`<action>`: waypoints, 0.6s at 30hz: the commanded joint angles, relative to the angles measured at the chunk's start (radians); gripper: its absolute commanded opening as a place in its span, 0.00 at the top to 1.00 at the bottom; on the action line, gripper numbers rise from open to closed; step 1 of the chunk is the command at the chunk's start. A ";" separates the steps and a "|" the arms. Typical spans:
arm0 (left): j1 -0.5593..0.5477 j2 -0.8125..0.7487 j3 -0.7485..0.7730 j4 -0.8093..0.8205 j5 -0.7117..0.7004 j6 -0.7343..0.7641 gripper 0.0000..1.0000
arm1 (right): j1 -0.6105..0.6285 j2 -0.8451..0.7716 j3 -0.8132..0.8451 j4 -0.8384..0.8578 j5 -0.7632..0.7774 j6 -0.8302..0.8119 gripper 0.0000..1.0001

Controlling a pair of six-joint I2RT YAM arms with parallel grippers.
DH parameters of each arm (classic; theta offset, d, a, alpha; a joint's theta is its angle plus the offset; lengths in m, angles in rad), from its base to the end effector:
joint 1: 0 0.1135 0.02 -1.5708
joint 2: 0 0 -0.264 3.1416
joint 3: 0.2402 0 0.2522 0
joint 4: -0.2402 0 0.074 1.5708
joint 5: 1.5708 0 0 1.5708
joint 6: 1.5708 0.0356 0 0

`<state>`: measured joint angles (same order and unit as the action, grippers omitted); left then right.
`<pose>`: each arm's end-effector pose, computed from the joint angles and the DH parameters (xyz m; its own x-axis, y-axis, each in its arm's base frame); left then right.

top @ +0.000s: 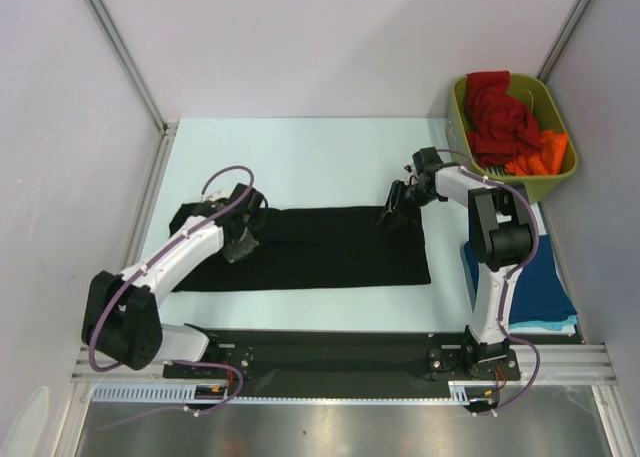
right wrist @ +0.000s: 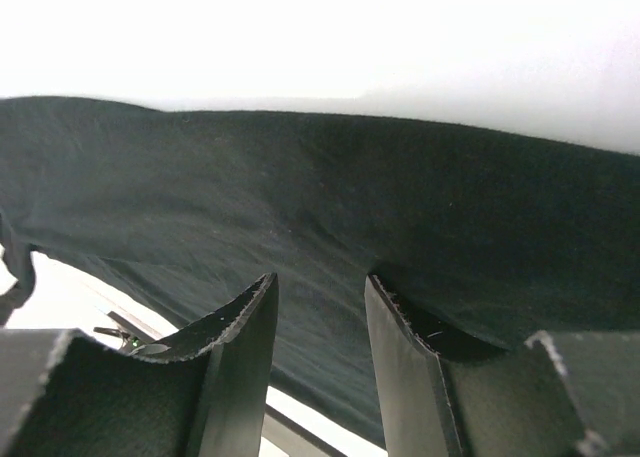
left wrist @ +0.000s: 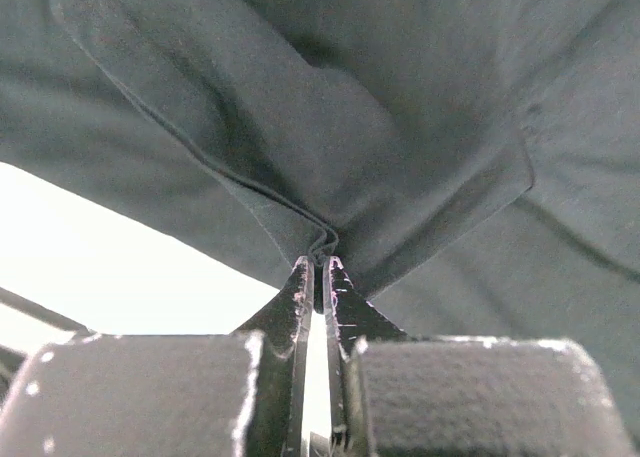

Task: Fold and stack the t-shirts
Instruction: Fold the tshirt

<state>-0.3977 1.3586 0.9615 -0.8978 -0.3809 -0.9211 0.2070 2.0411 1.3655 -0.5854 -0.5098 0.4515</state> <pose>0.2288 -0.0818 0.2292 -0.7486 -0.4873 -0.4496 -0.5453 0.8382 -0.0005 0.3882 0.0993 0.1424 -0.9805 0.1833 -0.0715 0.1143 0.8265 0.5512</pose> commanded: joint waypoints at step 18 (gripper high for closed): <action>-0.095 -0.207 -0.018 -0.101 -0.009 -0.006 0.16 | 0.028 0.073 0.038 -0.068 0.135 -0.060 0.52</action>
<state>-0.5014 1.2114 0.8524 -1.0050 -0.3241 -1.0260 0.2100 2.0571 1.4010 -0.6266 -0.5034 0.4400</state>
